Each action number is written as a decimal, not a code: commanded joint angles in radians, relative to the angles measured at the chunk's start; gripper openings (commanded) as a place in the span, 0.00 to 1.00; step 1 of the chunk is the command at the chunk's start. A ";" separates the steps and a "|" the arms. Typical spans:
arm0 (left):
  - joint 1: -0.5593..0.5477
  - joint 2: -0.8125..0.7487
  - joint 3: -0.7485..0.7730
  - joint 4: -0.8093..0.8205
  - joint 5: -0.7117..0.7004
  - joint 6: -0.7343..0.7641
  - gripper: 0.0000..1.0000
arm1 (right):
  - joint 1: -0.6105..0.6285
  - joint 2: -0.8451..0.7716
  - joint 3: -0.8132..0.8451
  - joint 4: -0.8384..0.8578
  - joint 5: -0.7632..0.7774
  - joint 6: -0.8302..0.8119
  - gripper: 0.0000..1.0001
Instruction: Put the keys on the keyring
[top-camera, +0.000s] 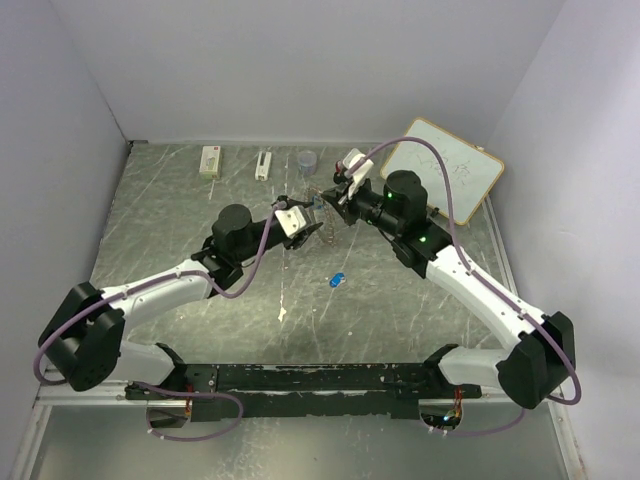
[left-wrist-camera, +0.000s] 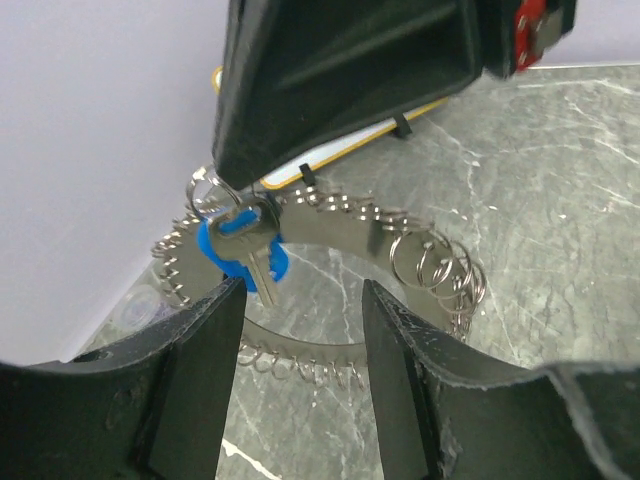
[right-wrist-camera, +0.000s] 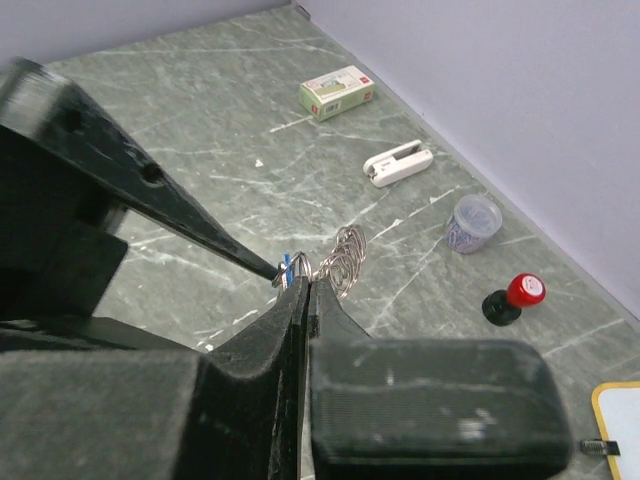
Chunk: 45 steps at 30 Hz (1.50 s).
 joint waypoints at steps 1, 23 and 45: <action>0.042 0.035 0.020 0.077 0.149 0.001 0.61 | 0.002 -0.050 -0.003 0.038 -0.038 -0.008 0.00; 0.072 0.082 0.125 0.039 0.258 0.017 0.07 | 0.002 -0.060 -0.019 0.019 -0.052 -0.016 0.00; 0.070 0.000 0.245 -0.214 -0.137 0.105 0.07 | 0.003 -0.037 -0.015 -0.075 -0.032 -0.053 0.00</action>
